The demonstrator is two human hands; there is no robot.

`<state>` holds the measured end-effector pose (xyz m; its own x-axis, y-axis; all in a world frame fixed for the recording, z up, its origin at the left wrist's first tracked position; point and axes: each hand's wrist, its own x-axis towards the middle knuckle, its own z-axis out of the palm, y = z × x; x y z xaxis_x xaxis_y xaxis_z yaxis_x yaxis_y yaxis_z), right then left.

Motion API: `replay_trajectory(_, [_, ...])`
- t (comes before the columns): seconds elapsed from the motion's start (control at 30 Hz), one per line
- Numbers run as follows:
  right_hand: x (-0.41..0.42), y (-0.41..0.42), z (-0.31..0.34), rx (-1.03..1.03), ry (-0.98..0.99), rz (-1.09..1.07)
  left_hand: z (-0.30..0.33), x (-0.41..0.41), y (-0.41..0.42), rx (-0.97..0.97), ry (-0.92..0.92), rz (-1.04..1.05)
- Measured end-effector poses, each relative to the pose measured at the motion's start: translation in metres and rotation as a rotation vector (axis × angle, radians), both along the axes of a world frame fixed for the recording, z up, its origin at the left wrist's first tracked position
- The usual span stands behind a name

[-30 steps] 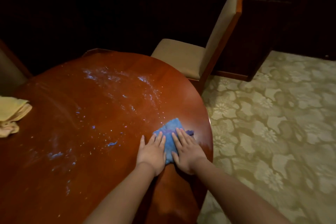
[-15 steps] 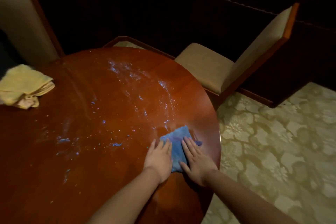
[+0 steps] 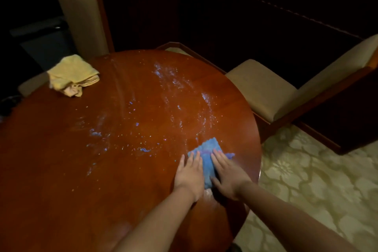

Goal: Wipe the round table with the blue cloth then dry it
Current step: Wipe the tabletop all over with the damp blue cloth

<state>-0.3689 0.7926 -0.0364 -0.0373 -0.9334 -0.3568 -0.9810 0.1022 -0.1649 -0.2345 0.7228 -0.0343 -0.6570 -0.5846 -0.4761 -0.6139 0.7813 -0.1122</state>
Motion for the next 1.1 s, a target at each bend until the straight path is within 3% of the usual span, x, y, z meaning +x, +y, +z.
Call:
replay_trajectory(0.17, [-0.005, 0.022, 0.0, -0.01, 0.004, 0.116, 0.006, 0.009, 0.034, 0.019, -0.044, 0.027])
replay_trajectory(0.5, [-0.029, -0.09, 0.001, 0.094, 0.083, 0.249, 0.008, -0.021, -0.048, -0.007, -0.074, 0.243])
replay_trajectory(0.63, [-0.018, -0.066, 0.014, 0.131, 0.151, 0.324, 0.007, -0.014, -0.019, 0.002, -0.034, 0.307])
replay_trajectory(0.83, [-0.009, -0.028, 0.022, 0.228, 0.157, 0.409, 0.008, 0.011, 0.028, -0.009, -0.062, 0.237])
replay_trajectory(1.1, [0.007, -0.098, 0.016, 0.15, 0.194, 0.414, 0.01, 0.012, -0.038, -0.044, -0.175, 0.301])
